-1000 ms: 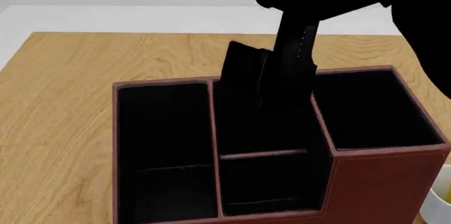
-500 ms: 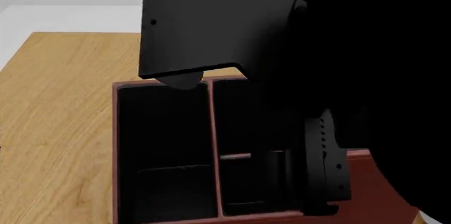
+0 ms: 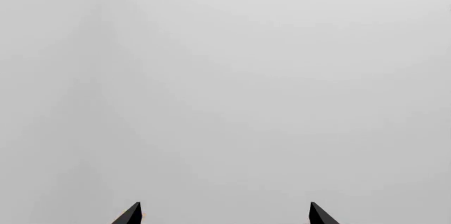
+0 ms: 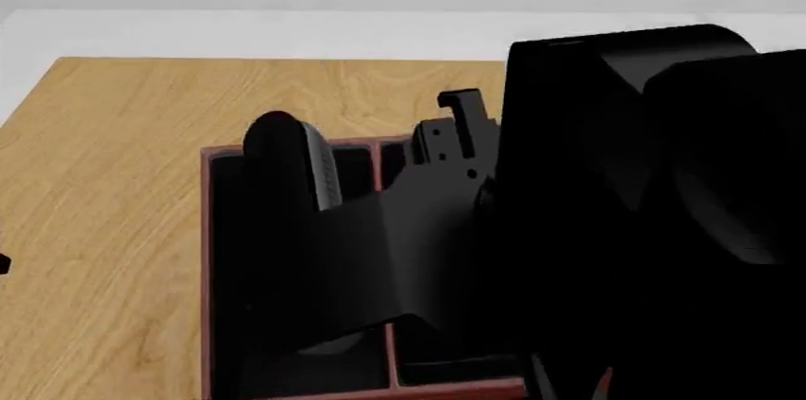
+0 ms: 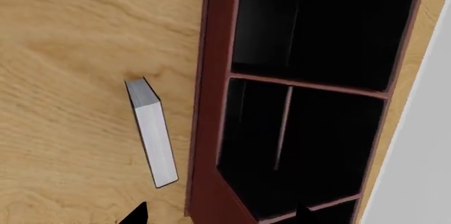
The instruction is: Pick up the book and place it in the front compartment of the caddy.
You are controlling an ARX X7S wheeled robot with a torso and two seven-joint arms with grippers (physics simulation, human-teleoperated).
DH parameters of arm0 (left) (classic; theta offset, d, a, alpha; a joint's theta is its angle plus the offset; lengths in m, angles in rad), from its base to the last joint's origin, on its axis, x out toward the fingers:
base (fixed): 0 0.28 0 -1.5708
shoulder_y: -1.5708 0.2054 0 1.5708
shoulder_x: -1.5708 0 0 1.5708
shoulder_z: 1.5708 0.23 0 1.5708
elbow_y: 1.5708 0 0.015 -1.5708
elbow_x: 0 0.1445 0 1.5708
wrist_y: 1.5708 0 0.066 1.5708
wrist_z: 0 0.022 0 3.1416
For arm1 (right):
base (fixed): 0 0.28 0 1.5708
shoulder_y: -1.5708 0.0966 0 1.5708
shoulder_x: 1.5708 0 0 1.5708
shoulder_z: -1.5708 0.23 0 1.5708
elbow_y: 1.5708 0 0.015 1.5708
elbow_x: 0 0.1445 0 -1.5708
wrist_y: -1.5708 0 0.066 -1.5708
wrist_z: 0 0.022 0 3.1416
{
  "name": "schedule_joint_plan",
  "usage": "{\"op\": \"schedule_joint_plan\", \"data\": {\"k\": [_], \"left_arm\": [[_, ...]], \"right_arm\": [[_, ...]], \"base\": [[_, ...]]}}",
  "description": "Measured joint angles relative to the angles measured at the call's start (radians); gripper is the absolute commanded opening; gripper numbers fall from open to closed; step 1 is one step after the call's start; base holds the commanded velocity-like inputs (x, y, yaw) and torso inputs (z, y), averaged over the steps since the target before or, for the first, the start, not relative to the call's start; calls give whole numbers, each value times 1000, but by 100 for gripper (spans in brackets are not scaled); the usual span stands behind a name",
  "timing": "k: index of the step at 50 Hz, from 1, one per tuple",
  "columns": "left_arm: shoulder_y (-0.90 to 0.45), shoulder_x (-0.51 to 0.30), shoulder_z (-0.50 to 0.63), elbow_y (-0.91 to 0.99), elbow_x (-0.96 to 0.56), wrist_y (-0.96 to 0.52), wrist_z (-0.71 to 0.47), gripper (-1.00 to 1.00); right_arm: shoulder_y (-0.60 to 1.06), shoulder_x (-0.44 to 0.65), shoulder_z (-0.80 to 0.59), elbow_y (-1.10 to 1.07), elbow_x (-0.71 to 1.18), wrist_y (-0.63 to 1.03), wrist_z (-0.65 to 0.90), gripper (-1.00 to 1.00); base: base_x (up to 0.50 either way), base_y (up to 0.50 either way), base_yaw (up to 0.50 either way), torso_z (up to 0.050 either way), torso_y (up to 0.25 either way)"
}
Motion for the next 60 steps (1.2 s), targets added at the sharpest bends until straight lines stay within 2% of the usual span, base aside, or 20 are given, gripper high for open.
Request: {"op": "schedule_joint_plan", "data": {"k": [37, 60], "left_arm": [[6, -20, 7, 3, -7, 26, -13, 100], [12, -43, 0, 15, -23, 45, -33, 100]], "right_arm": [[-188, 0, -170, -27, -164, -151, 101, 100], [-272, -4, -240, -34, -205, -171, 142, 100]], "base": [[0, 0, 0, 0, 0], [0, 0, 0, 0, 0]]}}
